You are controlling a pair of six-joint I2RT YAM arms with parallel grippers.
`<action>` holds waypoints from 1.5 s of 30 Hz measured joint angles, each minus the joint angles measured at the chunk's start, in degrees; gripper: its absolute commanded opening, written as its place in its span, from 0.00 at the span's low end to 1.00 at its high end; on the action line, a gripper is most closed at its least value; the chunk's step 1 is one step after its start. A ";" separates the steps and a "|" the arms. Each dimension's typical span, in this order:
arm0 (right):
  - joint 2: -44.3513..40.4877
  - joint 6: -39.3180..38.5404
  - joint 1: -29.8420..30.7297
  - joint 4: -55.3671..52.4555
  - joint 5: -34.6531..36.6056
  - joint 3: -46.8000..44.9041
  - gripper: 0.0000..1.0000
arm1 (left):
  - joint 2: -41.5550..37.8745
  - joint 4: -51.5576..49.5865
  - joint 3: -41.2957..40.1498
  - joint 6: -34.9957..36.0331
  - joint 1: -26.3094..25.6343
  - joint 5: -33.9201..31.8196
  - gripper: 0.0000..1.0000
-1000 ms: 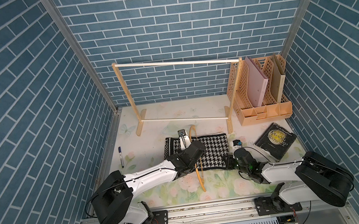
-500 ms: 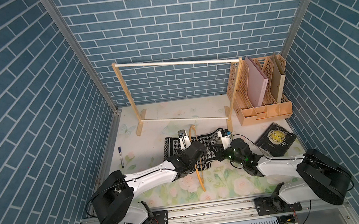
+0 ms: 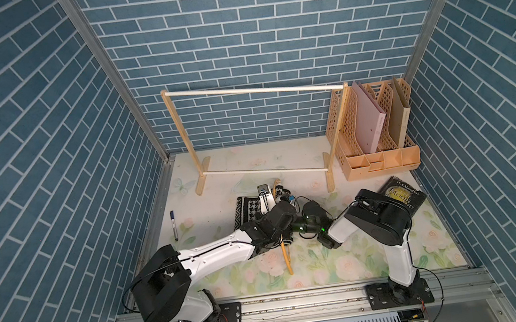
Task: Hang the scarf on the hanger
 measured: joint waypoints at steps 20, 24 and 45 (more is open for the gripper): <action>-5.18 -0.28 0.66 -0.68 1.27 -7.87 0.63 | 0.33 -0.50 0.55 1.18 0.02 -0.35 0.00; -8.72 -1.62 0.85 -3.17 2.84 -9.79 0.63 | 0.42 -0.46 0.57 1.20 0.02 -0.35 0.00; -58.86 -5.79 13.03 -44.13 35.80 -26.05 0.64 | 8.70 -9.62 12.22 -0.42 0.00 -2.84 0.00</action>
